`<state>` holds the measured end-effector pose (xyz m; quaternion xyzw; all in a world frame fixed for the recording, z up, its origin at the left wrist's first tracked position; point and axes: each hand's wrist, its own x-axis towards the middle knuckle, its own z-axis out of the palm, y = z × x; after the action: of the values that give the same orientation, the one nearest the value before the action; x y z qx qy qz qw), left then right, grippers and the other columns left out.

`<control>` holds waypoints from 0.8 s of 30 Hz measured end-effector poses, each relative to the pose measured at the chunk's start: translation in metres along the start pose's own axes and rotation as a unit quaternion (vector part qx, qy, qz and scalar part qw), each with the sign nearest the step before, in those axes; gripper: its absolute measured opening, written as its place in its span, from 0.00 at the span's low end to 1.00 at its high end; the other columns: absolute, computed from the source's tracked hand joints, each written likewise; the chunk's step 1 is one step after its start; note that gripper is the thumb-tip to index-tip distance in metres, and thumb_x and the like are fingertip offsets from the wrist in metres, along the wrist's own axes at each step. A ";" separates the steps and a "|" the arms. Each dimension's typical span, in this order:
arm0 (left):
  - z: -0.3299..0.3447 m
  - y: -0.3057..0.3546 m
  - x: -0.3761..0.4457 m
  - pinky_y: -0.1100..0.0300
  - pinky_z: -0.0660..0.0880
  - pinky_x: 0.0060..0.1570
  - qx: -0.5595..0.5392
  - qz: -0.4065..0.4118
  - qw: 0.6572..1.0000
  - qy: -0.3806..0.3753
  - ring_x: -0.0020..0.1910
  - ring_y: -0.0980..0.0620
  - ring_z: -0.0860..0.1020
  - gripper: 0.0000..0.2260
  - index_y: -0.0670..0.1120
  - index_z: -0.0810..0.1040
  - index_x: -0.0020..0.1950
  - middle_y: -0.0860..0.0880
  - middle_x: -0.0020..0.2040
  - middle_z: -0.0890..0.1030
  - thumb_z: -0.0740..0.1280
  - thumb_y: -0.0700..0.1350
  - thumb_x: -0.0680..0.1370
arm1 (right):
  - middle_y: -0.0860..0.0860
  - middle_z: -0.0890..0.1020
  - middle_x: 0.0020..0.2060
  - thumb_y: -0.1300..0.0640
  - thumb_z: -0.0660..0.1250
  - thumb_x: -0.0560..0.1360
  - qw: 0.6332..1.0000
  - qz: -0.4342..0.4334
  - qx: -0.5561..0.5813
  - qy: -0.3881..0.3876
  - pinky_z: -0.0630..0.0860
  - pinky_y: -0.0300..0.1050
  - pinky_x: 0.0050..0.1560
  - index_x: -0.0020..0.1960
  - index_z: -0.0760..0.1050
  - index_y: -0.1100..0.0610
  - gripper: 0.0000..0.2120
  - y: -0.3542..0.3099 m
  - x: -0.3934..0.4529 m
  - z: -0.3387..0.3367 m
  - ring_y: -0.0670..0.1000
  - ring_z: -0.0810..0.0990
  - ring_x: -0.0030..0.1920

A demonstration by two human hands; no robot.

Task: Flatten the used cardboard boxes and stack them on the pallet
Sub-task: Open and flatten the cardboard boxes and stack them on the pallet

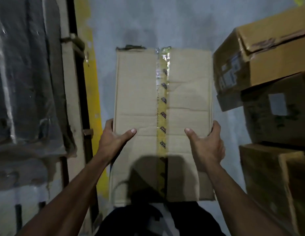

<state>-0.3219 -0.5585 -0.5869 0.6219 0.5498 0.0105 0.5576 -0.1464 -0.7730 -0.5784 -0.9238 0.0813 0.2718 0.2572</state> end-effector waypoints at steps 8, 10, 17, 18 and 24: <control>-0.005 -0.029 0.048 0.53 0.77 0.59 0.002 0.012 0.999 0.039 0.56 0.53 0.81 0.19 0.53 0.75 0.62 0.55 0.56 0.82 0.76 0.51 0.74 | 0.53 0.77 0.66 0.30 0.70 0.67 0.996 -0.055 -0.002 -0.072 0.71 0.60 0.66 0.75 0.60 0.45 0.43 -0.016 0.036 0.058 0.62 0.75 0.65; -0.006 -0.046 0.069 0.54 0.75 0.60 0.013 -0.012 1.000 0.022 0.60 0.48 0.79 0.20 0.47 0.73 0.69 0.49 0.60 0.80 0.72 0.45 0.78 | 0.55 0.74 0.70 0.37 0.71 0.73 0.993 -0.061 -0.006 -0.096 0.69 0.58 0.68 0.78 0.57 0.48 0.40 -0.018 0.047 0.080 0.62 0.73 0.68; 0.036 -0.070 0.099 0.47 0.74 0.64 0.097 -0.021 0.994 0.037 0.64 0.44 0.76 0.30 0.46 0.63 0.75 0.45 0.67 0.77 0.72 0.42 0.76 | 0.57 0.57 0.79 0.42 0.67 0.79 0.985 -0.063 -0.113 -0.115 0.67 0.59 0.68 0.82 0.40 0.50 0.45 0.015 0.074 0.099 0.63 0.64 0.74; 0.039 -0.071 0.097 0.46 0.73 0.65 0.118 -0.019 0.991 0.055 0.65 0.44 0.75 0.30 0.45 0.63 0.75 0.45 0.68 0.75 0.71 0.43 0.77 | 0.58 0.58 0.78 0.42 0.66 0.79 0.983 -0.064 -0.126 -0.118 0.68 0.60 0.67 0.82 0.39 0.50 0.45 0.014 0.073 0.099 0.64 0.65 0.74; 0.033 -0.031 0.058 0.46 0.74 0.60 0.256 -0.003 0.967 0.015 0.66 0.37 0.73 0.26 0.42 0.65 0.72 0.39 0.69 0.72 0.69 0.44 0.77 | 0.59 0.65 0.74 0.43 0.64 0.80 0.977 -0.071 -0.155 -0.126 0.67 0.56 0.69 0.80 0.54 0.55 0.36 -0.008 0.031 0.056 0.62 0.67 0.72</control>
<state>-0.2994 -0.5474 -0.6560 0.7421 0.5439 -0.1229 0.3720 -0.1440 -0.7374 -0.6317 -0.9142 -0.0606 0.3761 0.1381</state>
